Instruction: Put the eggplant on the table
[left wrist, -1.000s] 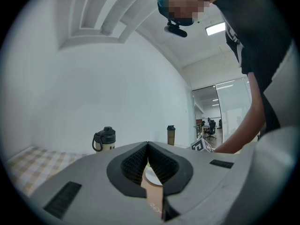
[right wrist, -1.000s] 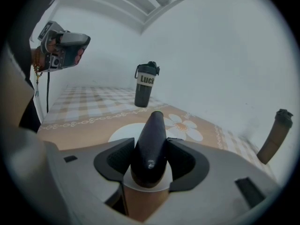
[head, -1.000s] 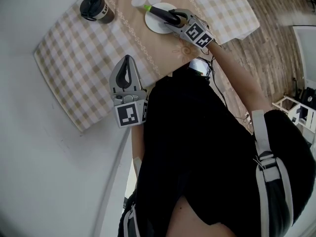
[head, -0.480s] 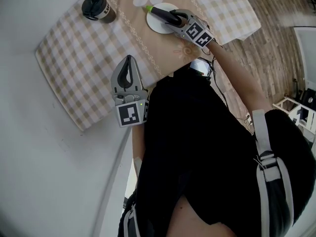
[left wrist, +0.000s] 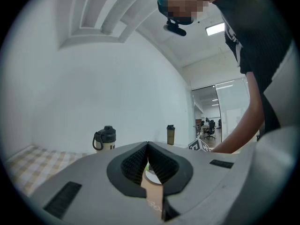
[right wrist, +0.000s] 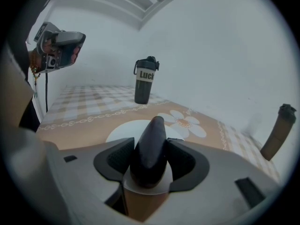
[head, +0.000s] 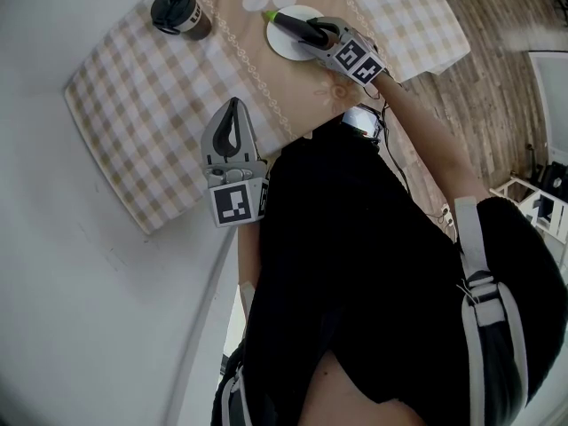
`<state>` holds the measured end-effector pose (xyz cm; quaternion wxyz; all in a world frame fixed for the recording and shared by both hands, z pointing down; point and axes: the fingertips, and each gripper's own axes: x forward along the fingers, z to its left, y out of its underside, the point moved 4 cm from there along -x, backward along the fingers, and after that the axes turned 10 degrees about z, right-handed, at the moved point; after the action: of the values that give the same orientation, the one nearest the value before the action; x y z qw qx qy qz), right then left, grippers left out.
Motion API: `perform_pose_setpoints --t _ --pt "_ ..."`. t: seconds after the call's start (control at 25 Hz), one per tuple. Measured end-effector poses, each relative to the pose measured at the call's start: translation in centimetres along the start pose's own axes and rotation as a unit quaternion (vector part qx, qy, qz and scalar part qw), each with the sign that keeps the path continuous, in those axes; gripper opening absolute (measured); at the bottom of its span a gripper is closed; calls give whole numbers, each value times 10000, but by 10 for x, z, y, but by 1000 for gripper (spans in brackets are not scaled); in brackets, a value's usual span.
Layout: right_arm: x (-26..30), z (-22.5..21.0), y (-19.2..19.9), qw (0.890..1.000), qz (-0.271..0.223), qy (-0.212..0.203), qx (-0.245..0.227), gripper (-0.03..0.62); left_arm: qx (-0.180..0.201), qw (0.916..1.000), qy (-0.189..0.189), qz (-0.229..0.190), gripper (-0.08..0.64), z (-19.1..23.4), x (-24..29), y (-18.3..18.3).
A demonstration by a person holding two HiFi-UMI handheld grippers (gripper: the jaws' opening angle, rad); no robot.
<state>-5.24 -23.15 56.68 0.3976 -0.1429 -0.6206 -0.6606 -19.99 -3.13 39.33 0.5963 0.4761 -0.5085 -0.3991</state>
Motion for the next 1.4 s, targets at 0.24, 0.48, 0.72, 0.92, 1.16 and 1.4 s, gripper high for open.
perform_pose_setpoints --t 0.24,0.48,0.72,0.92,1.16,1.4 --pt "1 0 1 10000 58 41 -25 259 -1 10000 29 28 -11 0 0 3" --pt "-2 2 3 10000 42 9 19 262 -19 10000 25 45 -11 1 -1 3" --pt "-7 1 -4 9999 -113 -34 91 262 14 10000 44 57 -11 1 0 1" --pt "-11 1 -10 9997 -213 -46 106 262 17 10000 84 48 -11 -2 0 2" --pt "-18 3 -18 9993 -355 -76 67 262 29 9999 100 34 -11 -4 1 1" --pt "-26 1 -28 9987 -504 -38 22 262 71 9998 160 19 -11 -6 5 -2"
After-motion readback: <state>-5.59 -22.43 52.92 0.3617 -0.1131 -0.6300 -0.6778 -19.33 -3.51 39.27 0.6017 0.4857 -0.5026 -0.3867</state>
